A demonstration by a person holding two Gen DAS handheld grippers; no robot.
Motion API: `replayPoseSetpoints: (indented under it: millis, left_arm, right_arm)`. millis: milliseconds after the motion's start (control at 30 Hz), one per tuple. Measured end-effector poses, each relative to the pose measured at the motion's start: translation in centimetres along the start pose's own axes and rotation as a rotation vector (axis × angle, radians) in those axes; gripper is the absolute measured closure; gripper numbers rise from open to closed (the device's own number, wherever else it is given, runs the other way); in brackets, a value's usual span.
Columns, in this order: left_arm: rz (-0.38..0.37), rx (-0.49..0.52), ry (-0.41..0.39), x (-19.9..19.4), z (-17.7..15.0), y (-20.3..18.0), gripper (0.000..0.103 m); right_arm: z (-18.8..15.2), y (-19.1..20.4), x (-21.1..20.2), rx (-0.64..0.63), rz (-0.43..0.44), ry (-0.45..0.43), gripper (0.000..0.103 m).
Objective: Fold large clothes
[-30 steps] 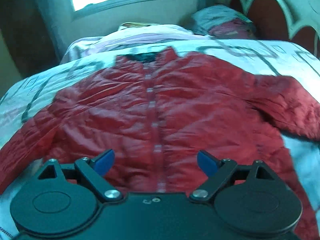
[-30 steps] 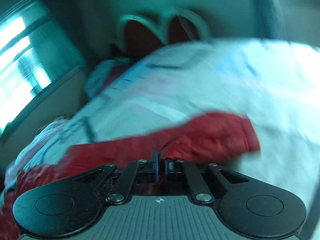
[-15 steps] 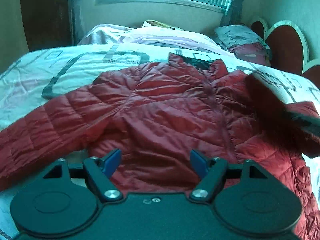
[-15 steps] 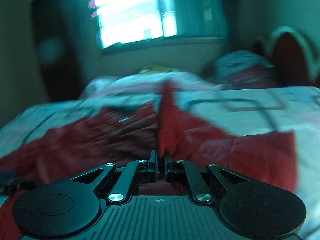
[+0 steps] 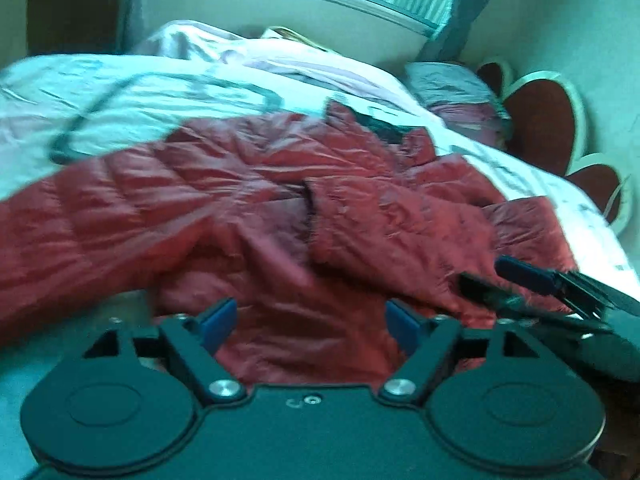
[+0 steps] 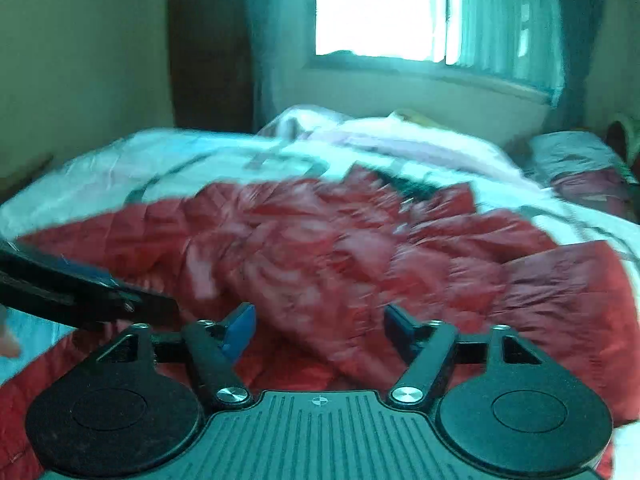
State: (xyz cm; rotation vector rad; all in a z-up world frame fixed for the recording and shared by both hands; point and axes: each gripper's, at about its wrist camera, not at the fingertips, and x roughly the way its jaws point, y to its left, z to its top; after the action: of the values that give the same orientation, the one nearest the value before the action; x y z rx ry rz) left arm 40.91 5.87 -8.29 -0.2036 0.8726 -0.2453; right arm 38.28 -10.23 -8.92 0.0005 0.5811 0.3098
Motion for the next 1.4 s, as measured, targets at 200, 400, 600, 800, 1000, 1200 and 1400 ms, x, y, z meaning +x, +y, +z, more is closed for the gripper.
replayPoseSetpoints:
  millis: [200,400,600,800,1000,1200,1400]
  left_arm:
    - [-0.064,-0.059,0.033,4.6,1.7,-0.2,0.038]
    - [-0.059,-0.046,0.006,6.3,3.1,-0.8,0.091]
    - [0.104,0.006,-0.172,1.9,2.8,-0.1,0.092]
    - [0.171,-0.011,-0.071,3.9,1.6,1.4,0.092]
    - [0.203,0.030,-0.076,3.0,1.2,1.3,0.077]
    - [0.254,0.145,-0.209,1.4,2.4,-1.3,0.061]
    - [0.232,0.261,-0.090,8.0,3.2,-4.5,0.038]
  right_arm:
    - [-0.1,-8.9,-4.8,0.263,-0.258,-0.078,0.066]
    - [-1.2,-16.0,-7.3,0.445,-0.378,-0.054,0.083]
    - [-1.7,-16.3,-7.2,0.441,-0.327,-0.031,0.083]
    - [-3.5,-15.8,-1.3,0.357,-0.340,0.172,0.083]
    - [-2.7,-16.5,-2.8,0.350,-0.323,0.130,0.083]
    - [0.5,-18.0,-2.8,0.344,-0.311,0.053,0.083]
    - [1.8,-20.0,3.1,0.311,-0.323,0.122,0.083]
